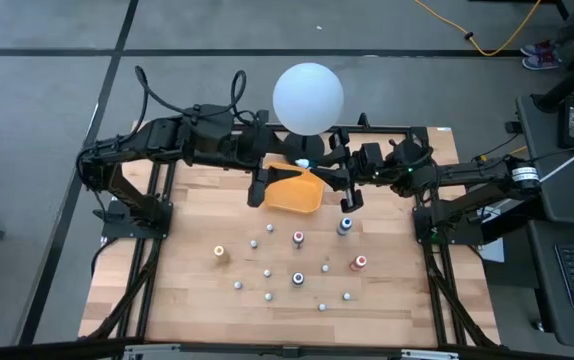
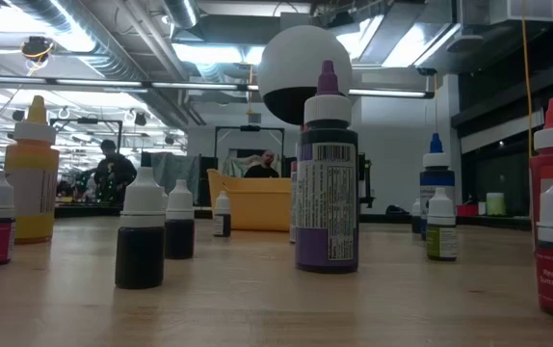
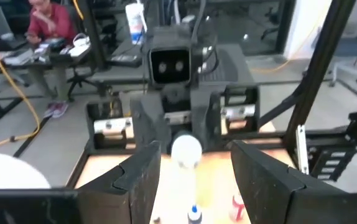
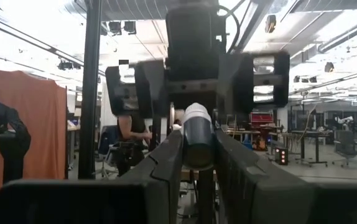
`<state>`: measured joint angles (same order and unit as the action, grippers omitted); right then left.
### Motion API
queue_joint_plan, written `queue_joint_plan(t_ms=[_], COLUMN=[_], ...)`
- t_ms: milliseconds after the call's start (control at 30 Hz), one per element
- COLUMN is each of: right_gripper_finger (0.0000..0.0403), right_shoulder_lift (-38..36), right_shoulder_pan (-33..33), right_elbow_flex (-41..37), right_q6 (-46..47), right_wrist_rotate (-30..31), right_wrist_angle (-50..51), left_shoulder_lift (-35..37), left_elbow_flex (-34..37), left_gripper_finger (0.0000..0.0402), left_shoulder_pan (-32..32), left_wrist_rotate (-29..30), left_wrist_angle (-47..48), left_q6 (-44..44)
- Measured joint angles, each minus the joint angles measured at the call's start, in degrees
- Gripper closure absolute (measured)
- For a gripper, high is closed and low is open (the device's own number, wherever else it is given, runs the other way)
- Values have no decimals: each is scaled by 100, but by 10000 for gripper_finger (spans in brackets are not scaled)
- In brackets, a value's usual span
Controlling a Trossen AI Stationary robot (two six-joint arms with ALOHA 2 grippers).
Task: Pick & Place food coloring
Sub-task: Put the left small light blue food coloring bottle into the yellow bin
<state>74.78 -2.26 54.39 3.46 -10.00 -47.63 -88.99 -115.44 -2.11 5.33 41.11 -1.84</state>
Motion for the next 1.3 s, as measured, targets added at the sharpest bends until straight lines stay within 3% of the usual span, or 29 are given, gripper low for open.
queue_joint_plan(t_ms=[367, 967, 1300], right_gripper_finger=[316, 316, 316], right_shoulder_lift=[0, -7, -13], right_shoulder_pan=[2, 7, 4], right_elbow_flex=[2, 2, 9], right_q6=[52, 52, 57], right_wrist_rotate=[-4, -63, -7], right_wrist_angle=[-5, -10, -63], left_shoulder_lift=[-52, -232, -219], left_elbow_flex=[0, -2, -2], left_gripper_finger=[217, 310, 322], left_shoulder_pan=[11, 31, 87], left_wrist_rotate=[13, -190, -237], left_wrist_angle=[7, -65, -207], left_q6=[0, 32, 43])
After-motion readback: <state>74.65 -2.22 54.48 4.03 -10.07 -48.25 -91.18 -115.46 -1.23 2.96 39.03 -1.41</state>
